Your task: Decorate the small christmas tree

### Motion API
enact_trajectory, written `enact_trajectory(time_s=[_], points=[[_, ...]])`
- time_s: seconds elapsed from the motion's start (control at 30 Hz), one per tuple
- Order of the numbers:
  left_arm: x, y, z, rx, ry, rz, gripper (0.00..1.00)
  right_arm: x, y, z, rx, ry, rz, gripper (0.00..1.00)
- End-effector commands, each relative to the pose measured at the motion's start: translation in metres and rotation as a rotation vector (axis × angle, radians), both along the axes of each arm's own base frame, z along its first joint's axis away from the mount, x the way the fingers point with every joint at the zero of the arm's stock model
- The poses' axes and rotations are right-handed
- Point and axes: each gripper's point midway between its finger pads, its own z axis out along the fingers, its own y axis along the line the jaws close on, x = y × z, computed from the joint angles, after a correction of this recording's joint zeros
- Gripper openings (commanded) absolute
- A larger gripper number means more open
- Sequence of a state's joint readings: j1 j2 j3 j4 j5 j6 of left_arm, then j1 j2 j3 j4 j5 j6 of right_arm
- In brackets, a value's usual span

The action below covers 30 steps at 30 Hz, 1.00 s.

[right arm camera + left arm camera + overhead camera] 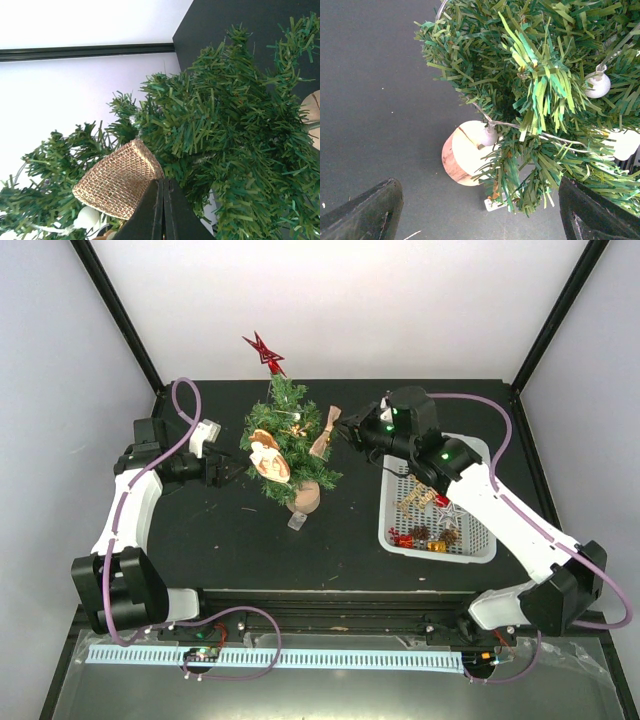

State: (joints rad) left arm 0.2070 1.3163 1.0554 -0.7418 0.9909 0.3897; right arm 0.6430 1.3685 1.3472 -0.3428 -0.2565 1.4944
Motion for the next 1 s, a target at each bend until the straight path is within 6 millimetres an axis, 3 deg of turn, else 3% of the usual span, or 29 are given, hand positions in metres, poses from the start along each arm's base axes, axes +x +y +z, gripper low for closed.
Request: enact_trajectory(time_s=[0.0,0.43,0.97], points=[[0.002,-0.001,0.000,-0.002,-0.015,-0.005,0.85,0.010,0.005,0.007,0.016,-0.016,-0.017,0.01],[0.002,0.000,-0.003,0.008,-0.018,0.000,0.85,0.019,0.021,-0.009,-0.006,0.014,-0.007,0.01],[0.003,0.000,-0.004,0.010,-0.018,0.001,0.85,0.011,0.035,-0.034,-0.042,0.055,0.025,0.01]])
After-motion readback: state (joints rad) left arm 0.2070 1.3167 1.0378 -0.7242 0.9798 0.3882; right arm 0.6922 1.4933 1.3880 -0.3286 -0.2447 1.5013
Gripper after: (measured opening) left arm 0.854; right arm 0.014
